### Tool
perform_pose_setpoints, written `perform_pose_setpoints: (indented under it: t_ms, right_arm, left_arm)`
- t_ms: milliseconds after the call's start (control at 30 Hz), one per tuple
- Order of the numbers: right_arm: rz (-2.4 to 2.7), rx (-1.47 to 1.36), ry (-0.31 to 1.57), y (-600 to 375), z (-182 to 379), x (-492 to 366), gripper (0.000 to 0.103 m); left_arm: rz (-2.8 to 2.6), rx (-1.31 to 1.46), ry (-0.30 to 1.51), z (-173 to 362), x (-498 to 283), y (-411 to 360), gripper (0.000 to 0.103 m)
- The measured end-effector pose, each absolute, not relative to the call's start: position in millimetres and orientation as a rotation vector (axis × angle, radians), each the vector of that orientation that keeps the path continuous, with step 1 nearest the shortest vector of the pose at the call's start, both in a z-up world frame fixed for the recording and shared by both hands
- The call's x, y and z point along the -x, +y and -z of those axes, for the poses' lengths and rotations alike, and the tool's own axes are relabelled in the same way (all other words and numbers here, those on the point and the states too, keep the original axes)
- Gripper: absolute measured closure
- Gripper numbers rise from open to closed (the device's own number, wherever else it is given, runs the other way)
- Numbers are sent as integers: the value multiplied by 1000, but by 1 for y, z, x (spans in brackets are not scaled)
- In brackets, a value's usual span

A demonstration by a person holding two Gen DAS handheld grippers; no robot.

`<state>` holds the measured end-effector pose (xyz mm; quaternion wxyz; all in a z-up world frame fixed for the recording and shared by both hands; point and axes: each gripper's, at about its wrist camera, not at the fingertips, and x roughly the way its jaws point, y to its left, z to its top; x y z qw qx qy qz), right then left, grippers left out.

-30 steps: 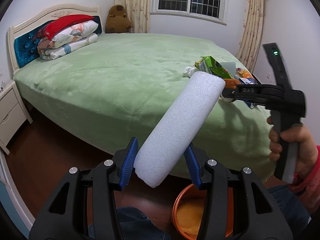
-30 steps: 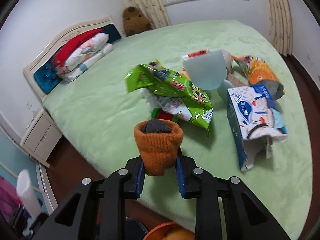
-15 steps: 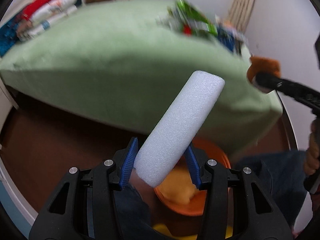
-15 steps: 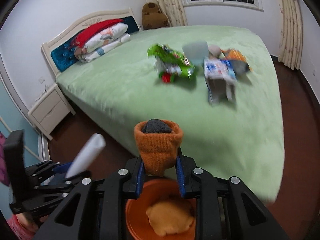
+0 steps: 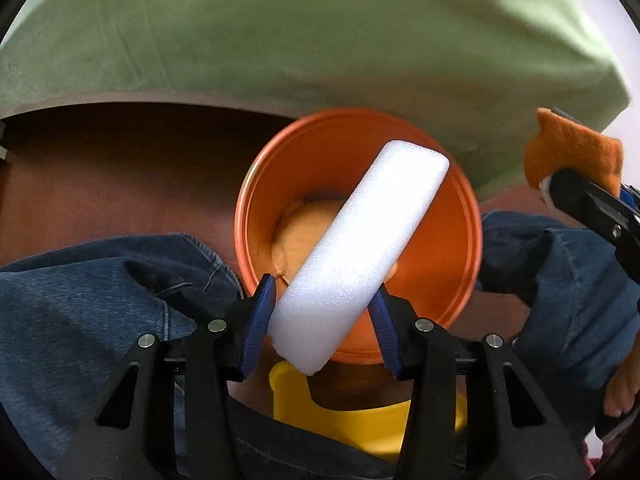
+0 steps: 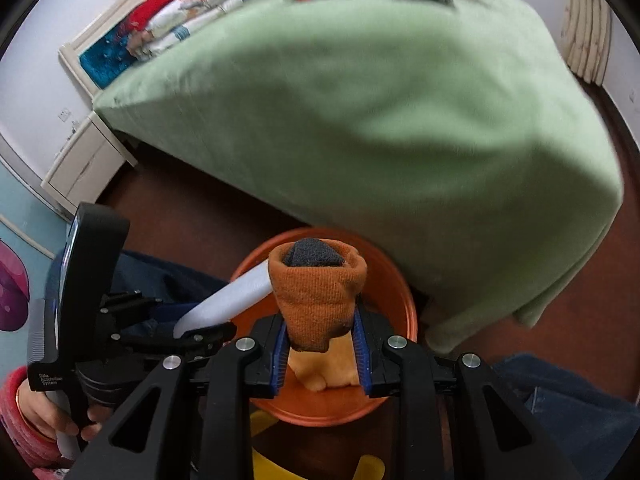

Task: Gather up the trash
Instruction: 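Carry the foam tube to the orange bucket with the left gripper while the right gripper grasps the orange sock, then release both items into the bucket and move the right gripper to the blue-white box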

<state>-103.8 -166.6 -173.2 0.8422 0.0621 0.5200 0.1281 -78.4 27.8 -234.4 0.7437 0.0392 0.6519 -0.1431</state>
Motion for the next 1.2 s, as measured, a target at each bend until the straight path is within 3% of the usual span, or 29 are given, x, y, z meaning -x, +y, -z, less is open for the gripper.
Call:
perform_pose_setpoints:
  t_ms: [67, 100, 167, 233, 367, 833, 1200]
  right_arm:
    - [-265, -131, 1116, -166, 180, 104, 60]
    - [-257, -136, 1113, -167, 182, 105, 47]
    - [-246, -133, 1097, -169, 181, 106, 43]
    - [-241, -143, 1090, -172, 181, 105, 35]
    - [-229, -167, 1080, -180, 179, 106, 33]
    - [-208, -193, 1039, -191, 163, 109, 30]
    - [-191, -164, 905, -205, 108, 98, 27]
  left_arm:
    - [304, -98, 1436, 240, 79, 27, 52]
    - [297, -102, 1437, 241, 78, 27, 45]
    - [282, -109, 1426, 241, 78, 25, 35]
    - [277, -115, 1410, 240, 79, 23, 32]
    - [274, -129, 1397, 237, 79, 20, 26]
    - [274, -133, 1359, 224, 77, 18, 26]
    - [288, -145, 1240, 184, 72, 14, 26]
